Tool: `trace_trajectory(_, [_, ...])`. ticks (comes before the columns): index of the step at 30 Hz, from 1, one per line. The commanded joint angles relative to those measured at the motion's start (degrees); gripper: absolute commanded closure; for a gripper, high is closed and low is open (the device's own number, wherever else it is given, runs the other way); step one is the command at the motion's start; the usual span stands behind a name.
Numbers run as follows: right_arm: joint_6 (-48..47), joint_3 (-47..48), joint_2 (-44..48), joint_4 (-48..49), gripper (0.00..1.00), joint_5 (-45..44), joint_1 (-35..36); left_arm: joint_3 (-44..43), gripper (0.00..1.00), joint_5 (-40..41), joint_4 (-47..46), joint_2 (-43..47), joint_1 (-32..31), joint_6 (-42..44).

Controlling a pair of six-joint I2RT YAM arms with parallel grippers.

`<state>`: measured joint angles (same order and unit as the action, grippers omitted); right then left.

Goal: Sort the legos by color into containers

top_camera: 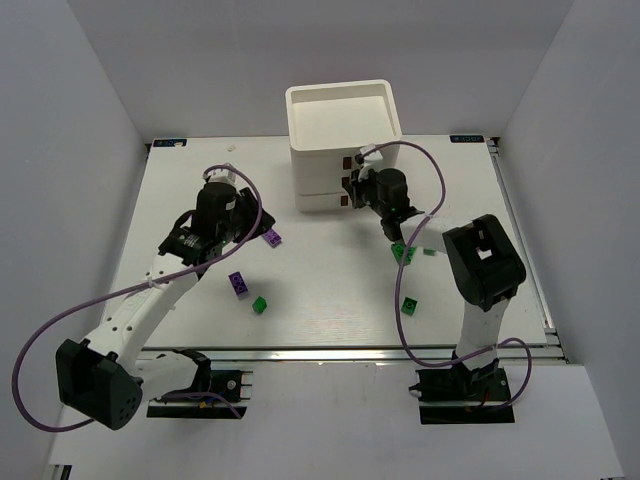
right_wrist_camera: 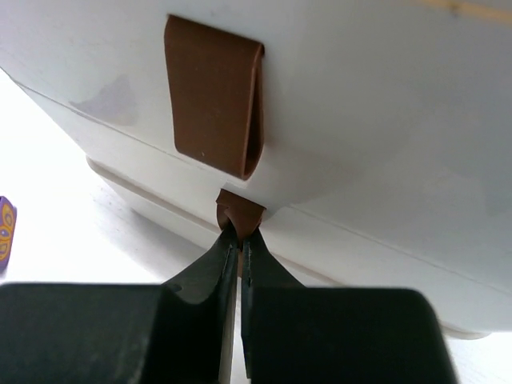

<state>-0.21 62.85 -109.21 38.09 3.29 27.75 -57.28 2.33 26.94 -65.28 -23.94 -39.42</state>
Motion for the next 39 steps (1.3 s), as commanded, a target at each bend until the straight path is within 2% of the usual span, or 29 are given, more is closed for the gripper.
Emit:
trace_trajectory(1, [1.33,-0.53,4.35,7.71,1.00,1.72,-0.32,-1.70,0.48,-0.30,-0.83,0.15,0.21,0.48])
trace_trajectory(10, [1.96,-10.20,14.27,2.61,1.00,4.00,-0.76,-1.00,0.46,-1.71,-1.89,-1.08,0.21,1.10])
trace_trajectory(18, [3.46,-16.09,20.35,-1.87,1.00,5.50,-0.59,0.15,0.28,-0.57,0.04,-1.35,0.21,1.63])
trace_trajectory(34, [2.06,-17.24,23.95,-9.61,1.00,9.97,-0.41,3.75,0.24,3.91,4.96,-2.13,0.21,0.05])
trace_trajectory(35, [1.71,-17.23,24.04,-9.78,0.98,10.68,-0.33,3.92,0.24,4.26,5.57,-2.48,0.21,-0.13])
trace_trajectory(36, [1.18,-17.15,24.04,-10.66,0.71,11.38,-0.41,4.10,0.24,5.57,6.97,-2.66,0.21,-1.00])
trace_trajectory(37, [0.48,-16.89,24.04,-11.19,0.61,12.87,-0.59,4.10,0.23,6.28,7.86,-2.75,0.21,-1.36])
trace_trajectory(38, [0.47,-16.97,24.39,-11.71,0.45,13.67,-0.68,3.84,0.23,6.89,9.61,-3.01,0.21,-2.15])
trace_trajectory(39, [-1.97,-17.14,24.65,-12.41,0.37,15.67,-0.59,3.75,0.23,8.21,10.41,-3.19,0.21,-2.50])
